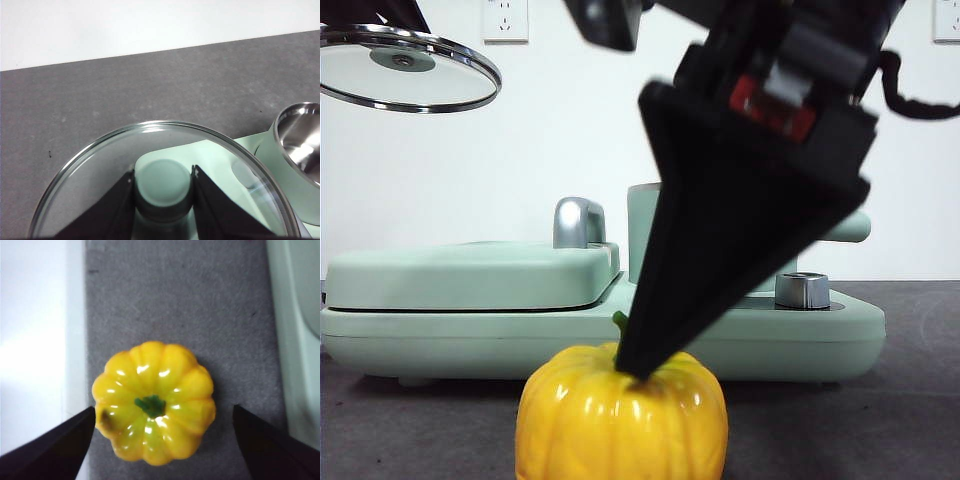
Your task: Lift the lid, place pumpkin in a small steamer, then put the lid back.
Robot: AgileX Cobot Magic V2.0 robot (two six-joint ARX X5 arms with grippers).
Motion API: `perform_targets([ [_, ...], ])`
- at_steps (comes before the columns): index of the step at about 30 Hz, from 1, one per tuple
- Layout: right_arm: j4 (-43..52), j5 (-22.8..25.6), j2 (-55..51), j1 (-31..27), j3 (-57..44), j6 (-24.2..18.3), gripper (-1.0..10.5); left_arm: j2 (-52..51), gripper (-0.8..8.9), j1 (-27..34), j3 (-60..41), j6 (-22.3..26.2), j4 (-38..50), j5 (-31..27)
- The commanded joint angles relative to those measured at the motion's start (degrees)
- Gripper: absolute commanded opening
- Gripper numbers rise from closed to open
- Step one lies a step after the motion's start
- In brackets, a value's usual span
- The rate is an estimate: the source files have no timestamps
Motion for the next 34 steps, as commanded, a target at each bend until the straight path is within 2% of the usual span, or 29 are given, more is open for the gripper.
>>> perform_targets([
  [1,0.74,-0.2,1.95,1.16,1.05,-0.59,4.8,0.24,0.11,-0.11,0.76,-0.02,2.56,0.07],
  [11,2.71,0.0,6.51,2.97,1.05,-0.09,4.6,0.24,0.11,-0.11,0.76,0.0,3.15,0.07],
  [14,2.64,-0.04,6.71,3.15,1.05,1.05,3.7,0.26,0.11,-0.11,0.76,0.0,3.19,0.07],
  [21,-0.22,-0.04,5.11,3.13,1.11,5.86,3.7,0.26,0.11,-0.11,0.76,-0.02,3.93,0.07],
  [26,-4.09,0.0,-0.22,1.99,1.4,13.16,3.7,0.26,0.11,-0.11,0.76,-0.02,4.17,0.07],
  [31,-8.22,0.13,-7.15,-0.04,1.92,24.81,3.7,0.26,0.11,-0.11,0.76,0.0,4.2,0.07],
  [34,-12.31,3.02,-10.97,-1.51,3.52,31.76,3.7,0.26,0.11,-0.11,0.76,0.02,4.17,0.07],
])
